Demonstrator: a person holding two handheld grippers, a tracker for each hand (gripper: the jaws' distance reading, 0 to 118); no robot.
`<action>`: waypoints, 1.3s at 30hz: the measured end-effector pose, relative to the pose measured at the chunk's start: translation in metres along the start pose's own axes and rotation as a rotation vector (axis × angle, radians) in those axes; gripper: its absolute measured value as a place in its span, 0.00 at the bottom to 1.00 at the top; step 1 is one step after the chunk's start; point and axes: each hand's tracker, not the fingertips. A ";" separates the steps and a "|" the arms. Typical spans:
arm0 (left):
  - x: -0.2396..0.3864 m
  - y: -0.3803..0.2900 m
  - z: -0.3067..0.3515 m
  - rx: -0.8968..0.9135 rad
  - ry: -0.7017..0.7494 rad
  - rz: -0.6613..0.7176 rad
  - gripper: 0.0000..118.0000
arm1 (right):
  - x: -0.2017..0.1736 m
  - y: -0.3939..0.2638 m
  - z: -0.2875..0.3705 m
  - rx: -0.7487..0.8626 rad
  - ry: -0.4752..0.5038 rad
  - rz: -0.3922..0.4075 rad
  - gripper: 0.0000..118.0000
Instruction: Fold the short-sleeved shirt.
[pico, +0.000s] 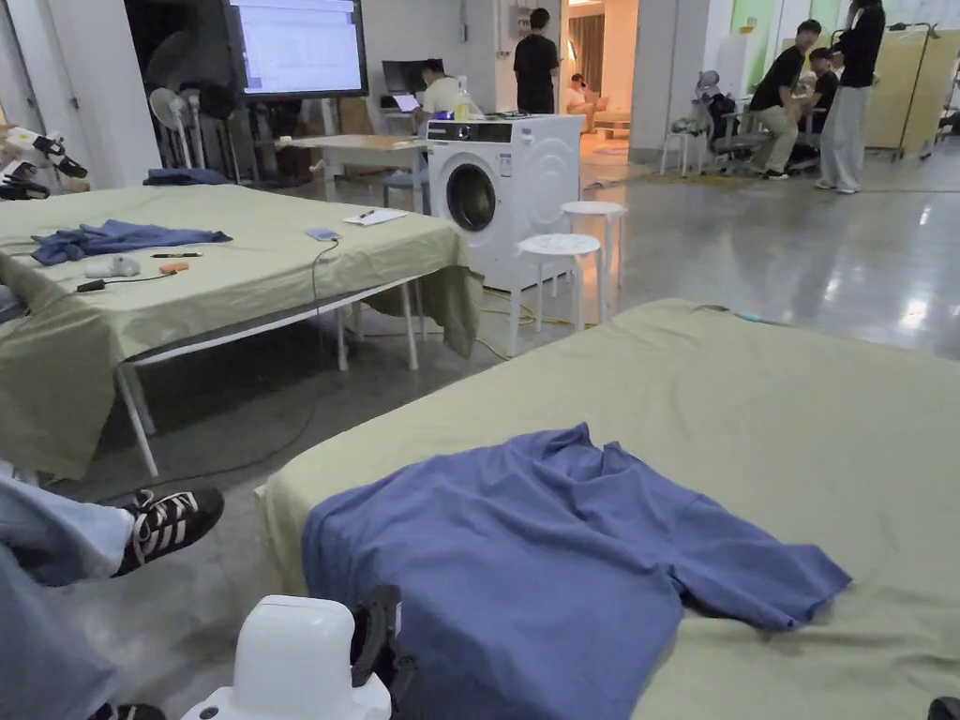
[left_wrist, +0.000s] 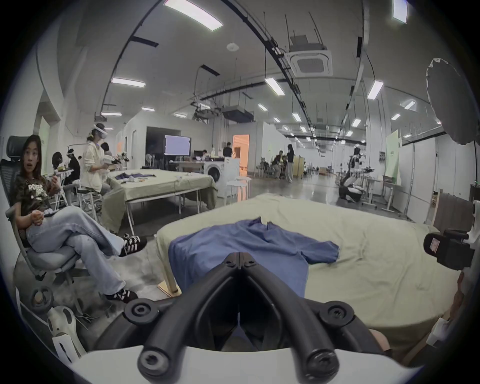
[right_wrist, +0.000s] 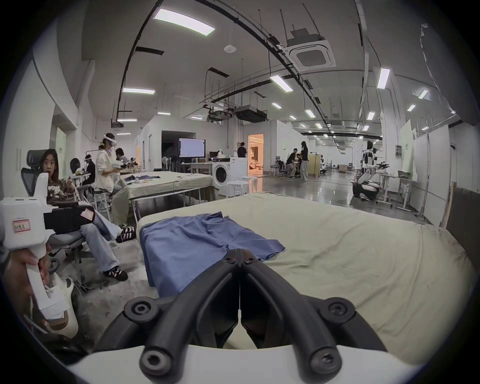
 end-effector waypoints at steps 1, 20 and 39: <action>0.003 -0.002 -0.010 -0.017 -0.013 -0.006 0.00 | 0.005 -0.002 -0.002 -0.009 -0.002 -0.003 0.02; 0.146 -0.013 -0.362 -0.497 -0.348 -0.190 1.00 | 0.112 -0.059 -0.040 -0.200 -0.176 -0.093 0.02; 0.182 -0.014 -0.365 -0.543 -0.190 -0.468 0.02 | 0.134 -0.071 -0.021 -0.207 -0.159 -0.170 0.02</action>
